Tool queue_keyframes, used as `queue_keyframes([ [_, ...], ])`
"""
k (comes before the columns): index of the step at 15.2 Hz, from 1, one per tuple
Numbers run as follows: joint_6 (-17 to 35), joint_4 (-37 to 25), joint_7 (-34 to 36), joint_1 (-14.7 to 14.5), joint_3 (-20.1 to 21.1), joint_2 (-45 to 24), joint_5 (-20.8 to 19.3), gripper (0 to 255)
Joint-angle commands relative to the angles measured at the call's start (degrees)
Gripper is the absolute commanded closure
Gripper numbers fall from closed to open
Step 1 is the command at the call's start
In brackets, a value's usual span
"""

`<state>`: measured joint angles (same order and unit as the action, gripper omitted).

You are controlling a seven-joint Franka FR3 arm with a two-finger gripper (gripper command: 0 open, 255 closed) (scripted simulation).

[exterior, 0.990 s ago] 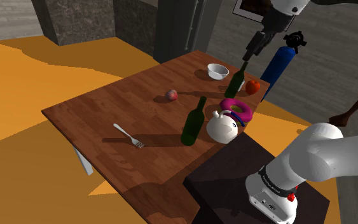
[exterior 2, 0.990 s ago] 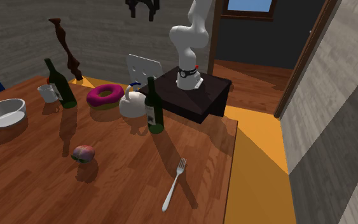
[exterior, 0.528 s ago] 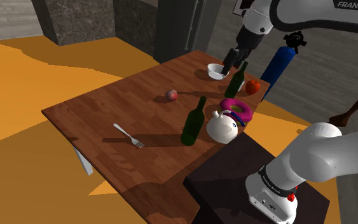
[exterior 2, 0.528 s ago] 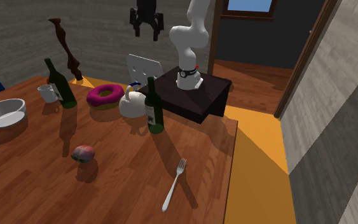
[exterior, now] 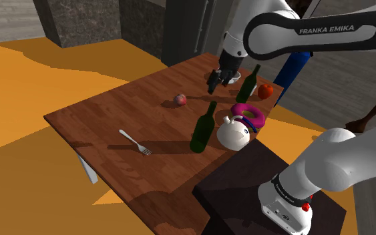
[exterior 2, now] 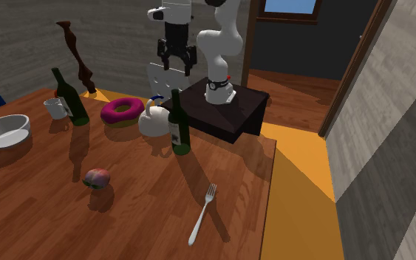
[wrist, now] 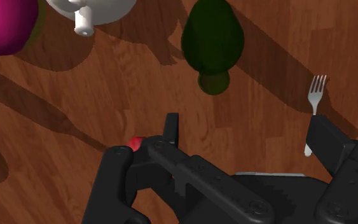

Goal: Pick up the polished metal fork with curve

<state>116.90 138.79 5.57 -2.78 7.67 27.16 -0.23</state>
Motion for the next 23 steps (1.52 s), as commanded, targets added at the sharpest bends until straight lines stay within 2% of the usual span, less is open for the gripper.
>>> queue_keyframes([
  [1,2.65,-0.62,2.07,-0.30,1.42,-3.70,0.18,0],
  [7,10.30,-2.79,8.16,-0.96,5.08,-15.11,-0.69,0],
  [13,16.36,-7.59,15.04,-1.92,7.70,-27.81,-3.87,0],
  [23,21.61,-21.22,25.74,-6.80,7.55,-49.99,-10.88,0],
])
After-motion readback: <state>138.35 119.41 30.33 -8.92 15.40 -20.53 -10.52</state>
